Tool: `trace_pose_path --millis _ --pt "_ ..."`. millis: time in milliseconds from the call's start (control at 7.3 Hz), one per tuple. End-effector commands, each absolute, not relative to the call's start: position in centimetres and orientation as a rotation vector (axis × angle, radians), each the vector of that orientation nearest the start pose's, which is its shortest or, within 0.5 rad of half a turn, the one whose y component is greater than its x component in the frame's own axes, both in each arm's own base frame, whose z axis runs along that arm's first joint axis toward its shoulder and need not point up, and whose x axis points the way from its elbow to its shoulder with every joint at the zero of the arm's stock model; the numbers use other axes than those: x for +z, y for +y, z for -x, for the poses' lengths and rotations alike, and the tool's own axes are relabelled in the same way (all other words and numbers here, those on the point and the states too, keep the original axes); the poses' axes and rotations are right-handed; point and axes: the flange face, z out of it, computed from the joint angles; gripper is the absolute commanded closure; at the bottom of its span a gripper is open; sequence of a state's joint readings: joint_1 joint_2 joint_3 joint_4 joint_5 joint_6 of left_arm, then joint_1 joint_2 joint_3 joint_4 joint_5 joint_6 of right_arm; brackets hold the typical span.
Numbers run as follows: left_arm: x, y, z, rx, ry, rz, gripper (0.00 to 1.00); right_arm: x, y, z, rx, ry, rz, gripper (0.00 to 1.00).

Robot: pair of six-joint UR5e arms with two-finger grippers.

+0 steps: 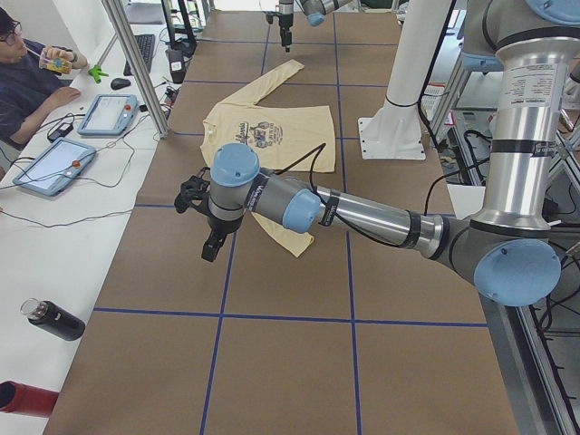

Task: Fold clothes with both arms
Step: 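Move the right gripper down toward the cuff of the nearby sleeve, then lower the right gripper onto the sleeve cuff and close on it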

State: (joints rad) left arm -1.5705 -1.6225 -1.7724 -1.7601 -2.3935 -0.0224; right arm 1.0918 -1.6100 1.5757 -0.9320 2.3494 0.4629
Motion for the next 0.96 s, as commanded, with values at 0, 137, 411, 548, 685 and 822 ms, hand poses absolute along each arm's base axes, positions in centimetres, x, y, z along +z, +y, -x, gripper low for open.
trace_pose_path --millis 0,137,411,548,685,822 --pt "50.5 -52.3 5.9 0.162 0.816 -0.408 0.01 61.1 -46.3 19.0 -0.266 -0.914 -0.146 0.02" --pt "50.3 -52.2 5.9 0.163 0.821 -0.410 0.01 61.6 -46.2 19.3 -0.266 -0.909 -0.132 0.05" --pt "50.3 -52.3 5.9 0.163 0.826 -0.409 0.01 62.8 -45.5 20.5 -0.282 -0.903 -0.096 0.09" --pt "50.4 -52.3 5.9 0.163 0.826 -0.407 0.01 64.0 -45.1 20.9 -0.285 -0.894 -0.072 0.11" --pt "50.5 -52.2 5.9 0.162 0.826 -0.406 0.01 64.3 -44.6 21.1 -0.292 -0.892 -0.062 0.12" --pt "50.4 -52.3 5.9 0.163 0.826 -0.407 0.01 64.7 -44.3 21.1 -0.292 -0.889 -0.054 0.19"
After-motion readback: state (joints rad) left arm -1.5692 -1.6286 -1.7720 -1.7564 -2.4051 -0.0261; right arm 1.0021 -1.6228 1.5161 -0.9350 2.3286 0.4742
